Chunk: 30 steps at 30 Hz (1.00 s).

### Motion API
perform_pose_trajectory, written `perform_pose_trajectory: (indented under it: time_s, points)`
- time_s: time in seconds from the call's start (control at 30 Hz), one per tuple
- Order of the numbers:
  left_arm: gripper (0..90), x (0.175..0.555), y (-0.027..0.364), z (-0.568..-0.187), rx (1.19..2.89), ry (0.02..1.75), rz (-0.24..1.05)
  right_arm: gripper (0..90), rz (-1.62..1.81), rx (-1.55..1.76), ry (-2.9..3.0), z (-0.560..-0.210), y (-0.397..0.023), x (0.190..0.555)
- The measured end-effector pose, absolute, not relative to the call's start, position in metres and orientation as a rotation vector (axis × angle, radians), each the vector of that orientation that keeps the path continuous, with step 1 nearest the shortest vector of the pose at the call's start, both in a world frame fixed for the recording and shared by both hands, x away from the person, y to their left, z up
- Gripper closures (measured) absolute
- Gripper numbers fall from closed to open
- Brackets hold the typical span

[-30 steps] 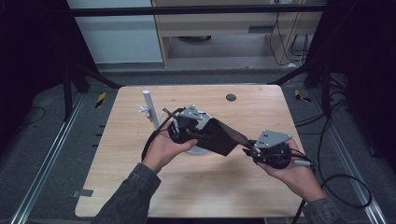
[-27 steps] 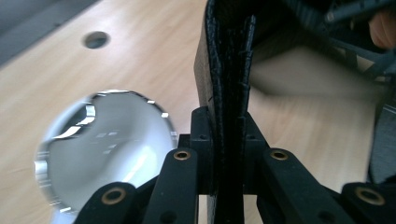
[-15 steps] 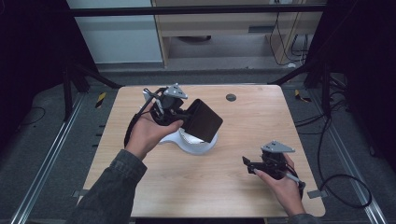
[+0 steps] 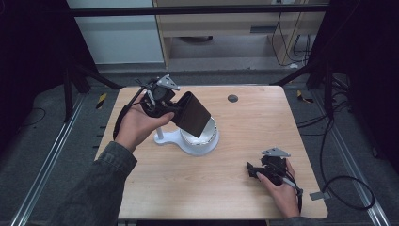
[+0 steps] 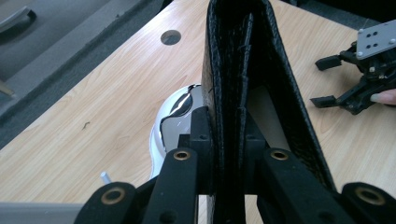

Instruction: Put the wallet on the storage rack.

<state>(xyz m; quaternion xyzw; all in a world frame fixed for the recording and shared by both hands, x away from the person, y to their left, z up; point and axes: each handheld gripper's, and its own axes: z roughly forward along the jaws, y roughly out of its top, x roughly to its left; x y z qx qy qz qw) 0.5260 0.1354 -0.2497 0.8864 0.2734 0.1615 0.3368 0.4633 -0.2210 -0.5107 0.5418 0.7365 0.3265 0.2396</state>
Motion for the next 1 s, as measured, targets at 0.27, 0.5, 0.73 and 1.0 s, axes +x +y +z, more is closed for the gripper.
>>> perform_pose_trajectory:
  time_s: [0.27, 0.5, 0.73, 1.0]
  points:
    - [80.7, 0.530, 0.140, -0.251, 2.299, 0.761, 0.437, 7.2, 0.882, 1.481, 2.017, -0.512, -0.221, 0.464]
    - [80.7, 0.532, 0.138, -0.253, 2.311, 0.765, 0.444, 6.4, 0.884, 1.487, 2.016, -0.512, -0.220, 0.463]
    - [80.7, 0.537, 0.135, -0.259, 2.320, 0.771, 0.439, 6.2, 0.883, 1.488, 2.017, -0.513, -0.220, 0.463]
    - [80.6, 0.536, 0.133, -0.264, 2.316, 0.760, 0.420, 5.9, 0.884, 1.481, 2.021, -0.513, -0.220, 0.463]
